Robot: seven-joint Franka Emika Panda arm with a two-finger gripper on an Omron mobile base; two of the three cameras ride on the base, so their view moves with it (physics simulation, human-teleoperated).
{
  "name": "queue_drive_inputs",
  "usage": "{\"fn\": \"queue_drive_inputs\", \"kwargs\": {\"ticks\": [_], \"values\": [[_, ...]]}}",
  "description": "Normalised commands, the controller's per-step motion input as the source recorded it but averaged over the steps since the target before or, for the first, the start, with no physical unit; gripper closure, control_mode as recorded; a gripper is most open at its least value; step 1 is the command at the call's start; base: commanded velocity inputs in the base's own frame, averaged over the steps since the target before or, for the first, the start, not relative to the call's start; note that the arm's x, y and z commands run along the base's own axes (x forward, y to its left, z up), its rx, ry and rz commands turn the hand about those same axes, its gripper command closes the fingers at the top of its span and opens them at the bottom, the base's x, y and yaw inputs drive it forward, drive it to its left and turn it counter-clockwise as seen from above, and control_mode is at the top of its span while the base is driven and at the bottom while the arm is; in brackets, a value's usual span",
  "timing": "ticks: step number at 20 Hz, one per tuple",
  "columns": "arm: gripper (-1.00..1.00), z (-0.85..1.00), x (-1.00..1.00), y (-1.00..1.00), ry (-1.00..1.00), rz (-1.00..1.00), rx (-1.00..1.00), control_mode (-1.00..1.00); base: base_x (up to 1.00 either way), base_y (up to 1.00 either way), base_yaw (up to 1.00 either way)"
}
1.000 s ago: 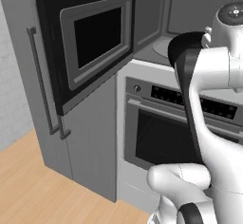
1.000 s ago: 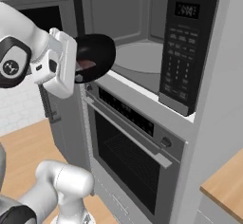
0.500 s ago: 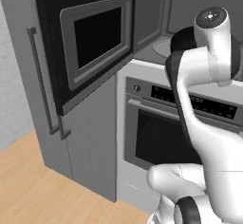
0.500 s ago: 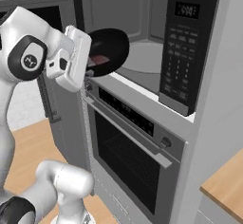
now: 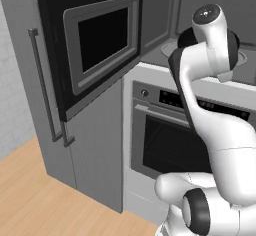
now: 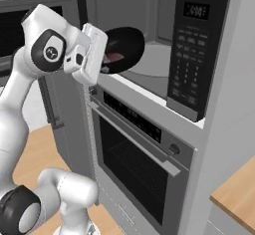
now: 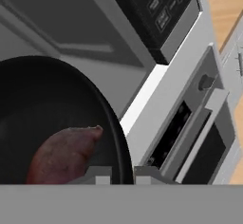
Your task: Pick the potato from the sink and place it in the bowl. Then pick the bowl and place it in the microwave. Then close the microwave door and press the start button.
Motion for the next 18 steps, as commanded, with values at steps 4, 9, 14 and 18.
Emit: {"fn": "queue_drive_inputs", "kwargs": {"ticks": [4,9,14,18], "values": [[1.0,0.0,0.71,-0.25,0.0,0.0,0.0,-1.0,0.0,0.0,0.0],[1.0,-0.09,0.71,-0.42,0.0,0.0,0.04,-1.0,0.0,0.0,0.0],[1.0,-0.15,0.66,-0.46,0.0,0.0,0.1,-1.0,0.0,0.0,0.0],[1.0,-0.23,0.6,-0.19,0.0,0.0,0.04,-1.0,0.0,0.0,0.0]]}}
